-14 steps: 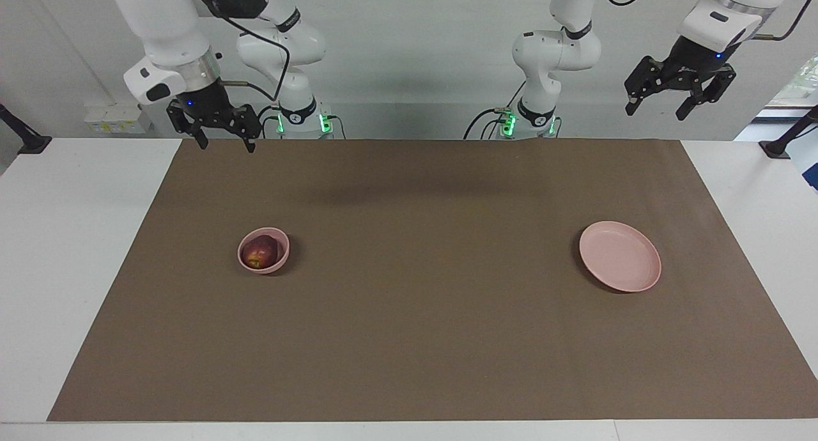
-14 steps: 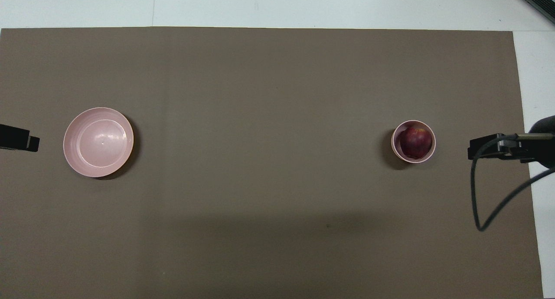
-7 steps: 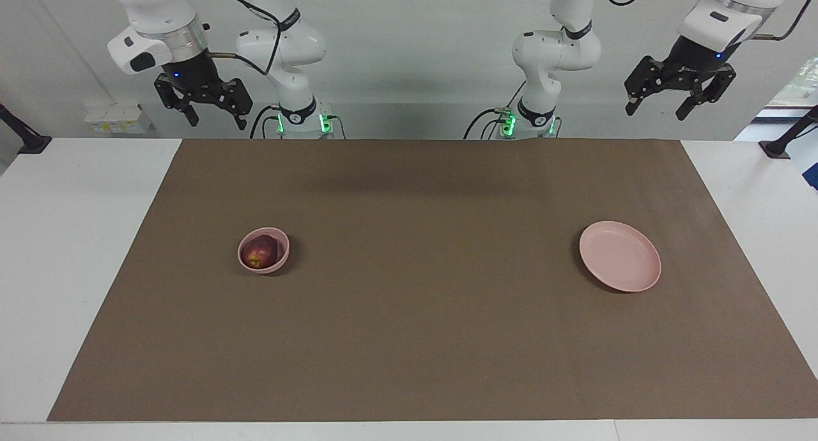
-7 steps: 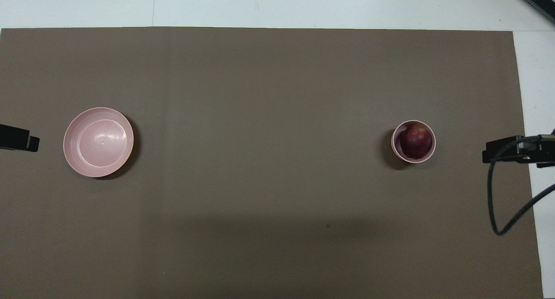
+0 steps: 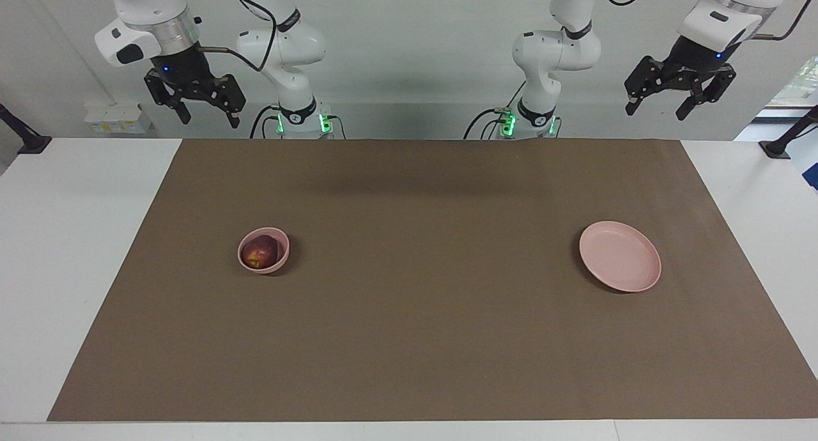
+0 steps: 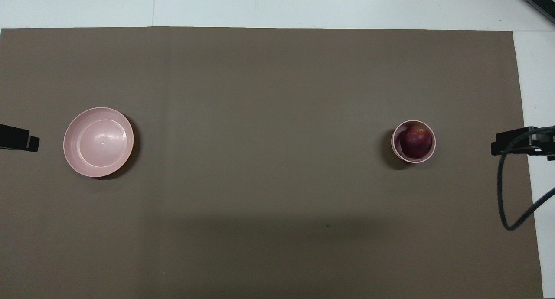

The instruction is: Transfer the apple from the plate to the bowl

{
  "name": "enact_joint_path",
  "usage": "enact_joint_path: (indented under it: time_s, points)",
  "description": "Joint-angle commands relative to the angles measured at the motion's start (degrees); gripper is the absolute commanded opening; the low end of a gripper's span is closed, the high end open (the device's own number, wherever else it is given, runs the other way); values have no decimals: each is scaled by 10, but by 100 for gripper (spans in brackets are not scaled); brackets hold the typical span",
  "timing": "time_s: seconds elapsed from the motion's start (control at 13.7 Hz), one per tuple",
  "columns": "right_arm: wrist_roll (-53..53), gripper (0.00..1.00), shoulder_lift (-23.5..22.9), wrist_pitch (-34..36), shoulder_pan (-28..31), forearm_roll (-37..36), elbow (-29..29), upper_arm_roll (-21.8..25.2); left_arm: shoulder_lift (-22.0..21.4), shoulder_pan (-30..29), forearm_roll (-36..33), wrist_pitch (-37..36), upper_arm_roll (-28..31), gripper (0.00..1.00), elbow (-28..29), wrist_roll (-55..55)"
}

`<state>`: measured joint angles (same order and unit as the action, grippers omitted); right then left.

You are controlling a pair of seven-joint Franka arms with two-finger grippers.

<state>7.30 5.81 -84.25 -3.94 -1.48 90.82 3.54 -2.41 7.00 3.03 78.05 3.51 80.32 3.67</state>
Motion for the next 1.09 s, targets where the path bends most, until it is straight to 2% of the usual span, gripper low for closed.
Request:
enact_joint_path:
  time_s: [0.0, 1.02]
  points:
    - [-17, 100, -8, 7, 17, 8, -13, -13, -2, -1, 2, -8, 0, 100, -6, 5]
    - [-33, 100, -5, 26, 15, 15, -13, -9, -5, -1, 1, -11, 1, 100, -4, 5]
